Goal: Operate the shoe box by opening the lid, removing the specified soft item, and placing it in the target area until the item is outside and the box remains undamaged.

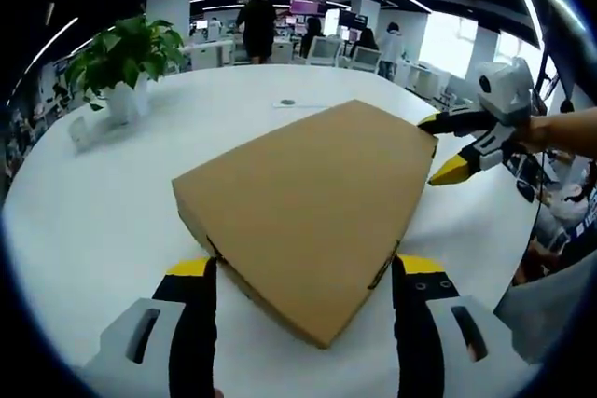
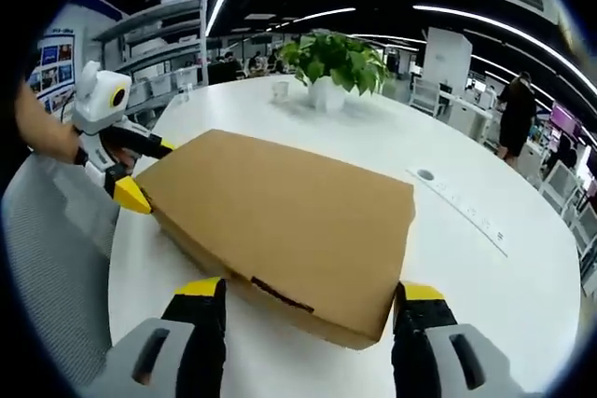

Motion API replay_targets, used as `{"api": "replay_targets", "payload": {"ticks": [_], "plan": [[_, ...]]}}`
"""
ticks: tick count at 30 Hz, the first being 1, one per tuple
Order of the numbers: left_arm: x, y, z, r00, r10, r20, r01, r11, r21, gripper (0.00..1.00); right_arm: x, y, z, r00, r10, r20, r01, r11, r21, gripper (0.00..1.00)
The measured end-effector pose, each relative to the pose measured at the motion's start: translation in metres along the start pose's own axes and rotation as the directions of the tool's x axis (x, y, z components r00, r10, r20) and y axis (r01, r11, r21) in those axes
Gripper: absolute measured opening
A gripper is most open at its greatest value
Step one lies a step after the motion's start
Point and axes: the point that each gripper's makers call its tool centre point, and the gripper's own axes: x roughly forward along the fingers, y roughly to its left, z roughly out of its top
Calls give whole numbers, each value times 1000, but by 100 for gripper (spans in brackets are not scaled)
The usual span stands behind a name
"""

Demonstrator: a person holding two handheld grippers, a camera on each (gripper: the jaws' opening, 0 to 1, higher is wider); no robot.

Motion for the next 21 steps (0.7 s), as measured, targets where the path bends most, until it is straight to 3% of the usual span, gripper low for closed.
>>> {"api": "replay_targets", "payload": {"ticks": [8,21], "plan": [[1,-1,1,1000,-3,8,3,1000,7,79,0,2,-1,1000,17,7,-17,1000,9,71],[2,8,4,999,-42,-30,43,998,38,78,0,8,1,1000,-15,8,14,999,39,70]]}}
